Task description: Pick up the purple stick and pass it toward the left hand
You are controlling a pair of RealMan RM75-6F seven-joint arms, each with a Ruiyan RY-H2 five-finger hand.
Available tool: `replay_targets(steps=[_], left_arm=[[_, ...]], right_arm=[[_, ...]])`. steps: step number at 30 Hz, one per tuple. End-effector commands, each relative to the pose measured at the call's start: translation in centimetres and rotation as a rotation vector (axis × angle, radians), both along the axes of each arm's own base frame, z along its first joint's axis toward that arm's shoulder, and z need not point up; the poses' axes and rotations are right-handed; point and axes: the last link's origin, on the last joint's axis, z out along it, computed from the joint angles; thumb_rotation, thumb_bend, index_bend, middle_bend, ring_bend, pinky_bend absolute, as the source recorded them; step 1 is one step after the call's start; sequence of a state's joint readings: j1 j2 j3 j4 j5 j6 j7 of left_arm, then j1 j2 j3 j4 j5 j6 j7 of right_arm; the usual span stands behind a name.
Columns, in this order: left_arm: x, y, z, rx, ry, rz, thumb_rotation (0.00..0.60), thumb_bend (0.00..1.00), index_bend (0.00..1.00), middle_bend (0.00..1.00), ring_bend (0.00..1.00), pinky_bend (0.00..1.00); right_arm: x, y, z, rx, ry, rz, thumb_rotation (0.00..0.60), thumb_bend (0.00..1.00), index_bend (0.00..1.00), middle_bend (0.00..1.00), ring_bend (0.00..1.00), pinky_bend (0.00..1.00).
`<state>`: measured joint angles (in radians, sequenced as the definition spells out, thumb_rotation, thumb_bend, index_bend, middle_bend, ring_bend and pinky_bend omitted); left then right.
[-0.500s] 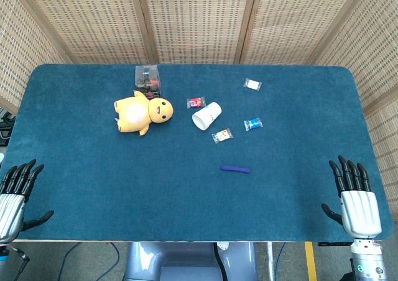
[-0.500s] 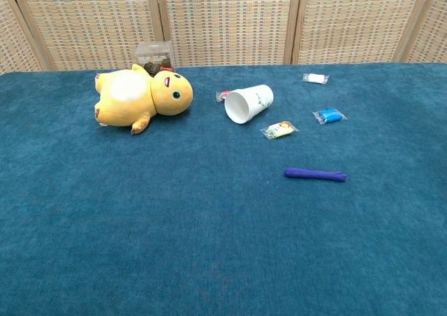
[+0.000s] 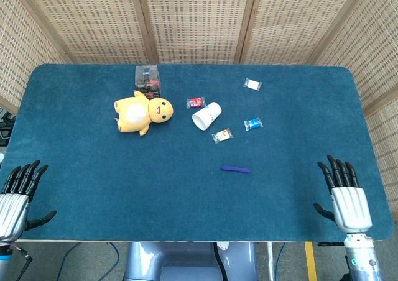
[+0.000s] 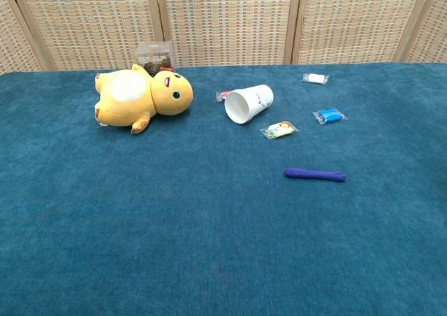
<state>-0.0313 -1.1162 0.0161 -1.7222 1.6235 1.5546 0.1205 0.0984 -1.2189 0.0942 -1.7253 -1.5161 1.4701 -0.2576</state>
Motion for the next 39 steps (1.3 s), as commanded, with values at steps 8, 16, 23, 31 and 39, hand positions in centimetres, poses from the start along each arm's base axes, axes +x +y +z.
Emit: replay_targets(steps=[8, 16, 23, 31, 39], left_arm=[[-0.1, 0.9, -1.3, -0.009, 0.047, 0.022, 0.600, 0.00, 0.00, 0.00, 0.00, 0.00], [-0.3, 1.7, -1.8, -0.003, 0.072, 0.044, 0.600, 0.00, 0.00, 0.00, 0.00, 0.00], [-0.8, 2.1, -2.0, -0.008, 0.076, 0.067, 0.600, 0.00, 0.00, 0.00, 0.00, 0.00], [-1.1, 2.7, -2.3, -0.019, 0.083, 0.086, 0.600, 0.00, 0.00, 0.00, 0.00, 0.00], [-1.1, 2.8, -2.5, -0.022, 0.089, 0.090, 0.600, 0.00, 0.00, 0.00, 0.00, 0.00]], right_arm=[[6.1, -10.6, -4.8, 0.195, -0.046, 0.037, 0.600, 0.10, 0.37, 0.00, 0.00, 0.00], [7.7, -14.4, -8.9, 0.228, -0.106, -0.045, 0.600, 0.31, 0.44, 0.03, 0.00, 0.00], [7.4, -14.9, -12.0, 0.278, -0.132, -0.121, 0.600, 0.38, 0.46, 0.04, 0.00, 0.00], [7.7, -14.5, -14.5, 0.346, -0.170, -0.145, 0.600, 0.42, 0.47, 0.05, 0.00, 0.00], [8.2, -14.6, -16.7, 0.359, -0.124, -0.123, 0.600, 0.45, 0.47, 0.05, 0.00, 0.00]])
